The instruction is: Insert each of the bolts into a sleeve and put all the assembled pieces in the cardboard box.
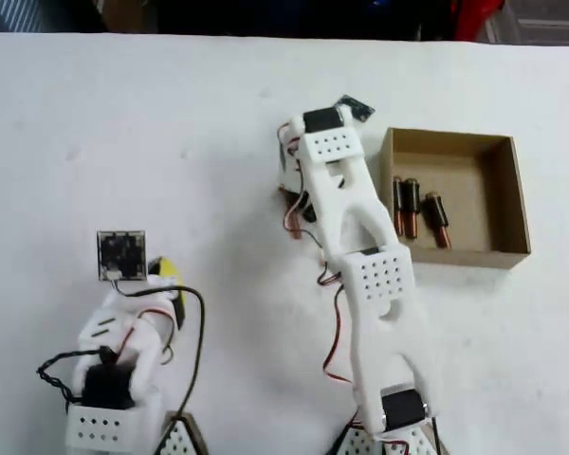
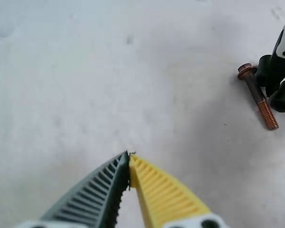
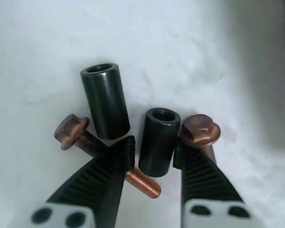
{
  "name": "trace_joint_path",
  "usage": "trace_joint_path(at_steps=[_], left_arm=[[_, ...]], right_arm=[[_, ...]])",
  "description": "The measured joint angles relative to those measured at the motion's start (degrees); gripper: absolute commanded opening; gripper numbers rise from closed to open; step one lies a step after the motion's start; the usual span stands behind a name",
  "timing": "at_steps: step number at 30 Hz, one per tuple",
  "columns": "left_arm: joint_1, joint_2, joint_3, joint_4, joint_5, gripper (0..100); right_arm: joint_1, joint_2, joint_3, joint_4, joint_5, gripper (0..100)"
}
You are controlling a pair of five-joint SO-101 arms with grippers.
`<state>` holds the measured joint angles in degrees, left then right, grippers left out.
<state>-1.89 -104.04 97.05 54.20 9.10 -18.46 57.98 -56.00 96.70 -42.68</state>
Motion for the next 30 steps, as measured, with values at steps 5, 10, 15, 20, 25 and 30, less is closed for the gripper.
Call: trace_joint_path(at_steps=[5,10,15,20,25,30], left_arm=[[0.0,0.0,0.0,0.0,0.0,2],[0.0,0.0,0.0,0.0,0.0,2],[0.0,0.0,0.0,0.0,0.0,3],[0.0,0.0,0.0,0.0,0.0,3],[0.0,0.0,0.0,0.0,0.0,3],[0.0,0.0,0.0,0.0,0.0,3]], right_arm=[[0.0,0.97,-0.7,0.09,0.0,5.5],[0.09,0.97,-0.7,0.88,-0.09,2.2],[0.09,0.97,-0.7,1.76,-0.09,1.6],[0.09,0.97,-0.7,1.85,-0.09,1.6],[0.09,-1.58,2.46,1.93,1.32,1.6],[-0.26,-10.9,11.25,1.93,7.38,1.6]])
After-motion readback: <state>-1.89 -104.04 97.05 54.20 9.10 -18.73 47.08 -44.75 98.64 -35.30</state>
